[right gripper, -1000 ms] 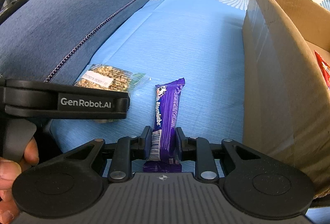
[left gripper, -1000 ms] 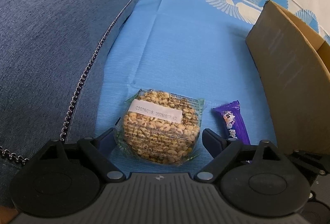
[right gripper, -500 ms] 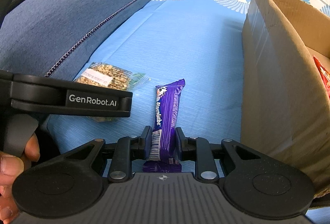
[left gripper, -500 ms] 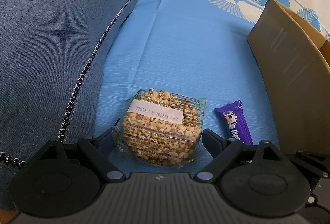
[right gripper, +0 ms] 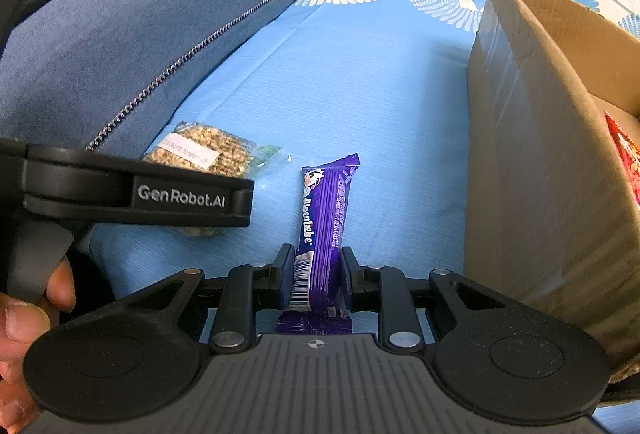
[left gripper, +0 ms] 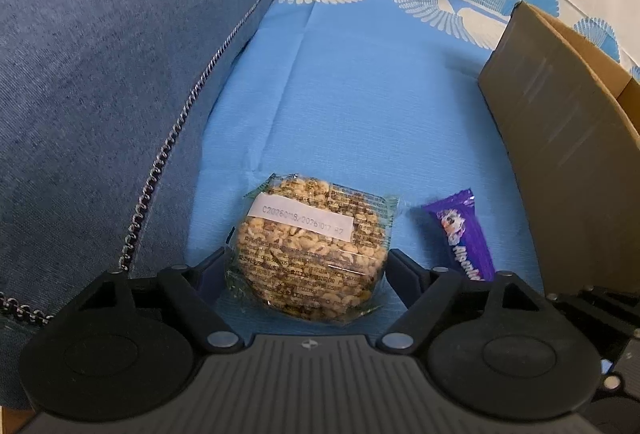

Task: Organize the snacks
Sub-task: 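Carry the nut pack and purple bar over the cardboard box with both tools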

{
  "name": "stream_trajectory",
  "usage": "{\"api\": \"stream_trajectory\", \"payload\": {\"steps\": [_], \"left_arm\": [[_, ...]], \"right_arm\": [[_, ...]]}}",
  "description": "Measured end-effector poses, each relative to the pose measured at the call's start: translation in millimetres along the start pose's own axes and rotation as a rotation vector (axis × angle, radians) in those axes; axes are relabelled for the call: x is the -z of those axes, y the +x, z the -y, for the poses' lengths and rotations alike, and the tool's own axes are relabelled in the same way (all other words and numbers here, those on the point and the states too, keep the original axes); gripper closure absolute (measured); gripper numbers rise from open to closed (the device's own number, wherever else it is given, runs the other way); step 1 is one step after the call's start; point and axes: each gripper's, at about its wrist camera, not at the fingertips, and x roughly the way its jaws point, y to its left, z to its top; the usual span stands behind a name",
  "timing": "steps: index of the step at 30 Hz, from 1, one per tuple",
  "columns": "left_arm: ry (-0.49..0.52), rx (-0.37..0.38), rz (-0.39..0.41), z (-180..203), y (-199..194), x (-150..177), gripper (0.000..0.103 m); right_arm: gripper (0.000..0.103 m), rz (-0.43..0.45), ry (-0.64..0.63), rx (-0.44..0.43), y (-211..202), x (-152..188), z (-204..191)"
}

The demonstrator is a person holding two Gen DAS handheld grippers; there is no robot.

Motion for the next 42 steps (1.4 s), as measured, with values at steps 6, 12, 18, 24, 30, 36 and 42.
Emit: {"api": "stream_trajectory", "payload": {"steps": [6, 12, 18, 24, 30, 36, 42], "left_arm": [[-0.039, 0.048, 0.125, -7, -20, 3, 0.018], [-0.089, 0.091, 0.279, -16, -48, 7, 0.018], [-0.139, 0.109, 0.314, -21, -66, 9, 0.018], [-0.203, 0.055, 0.257, -20, -70, -3, 0.018], [-0.160, 0.042, 0.251, 21, -78, -28, 0.018], [-0.080, 0.103, 0.309, 89, -86, -55, 0.018], [-0.022, 0.182, 0.362, 160, -81, -84, 0.018]], "right_arm": [[0.078, 0.086, -0.015, 0.002, -18, -4, 0], [0.078, 0.177, -0.016, 0.017, -37, -10, 2], [0.078, 0.286, -0.016, 0.017, -67, -19, 9], [0.078, 0.382, 0.014, -0.004, -101, -30, 27], [0.078, 0.436, 0.104, -0.010, -120, -40, 61], [0.078, 0.473, 0.259, 0.054, -128, -49, 114], [0.078, 0.471, 0.402, 0.132, -126, -46, 160]]}}
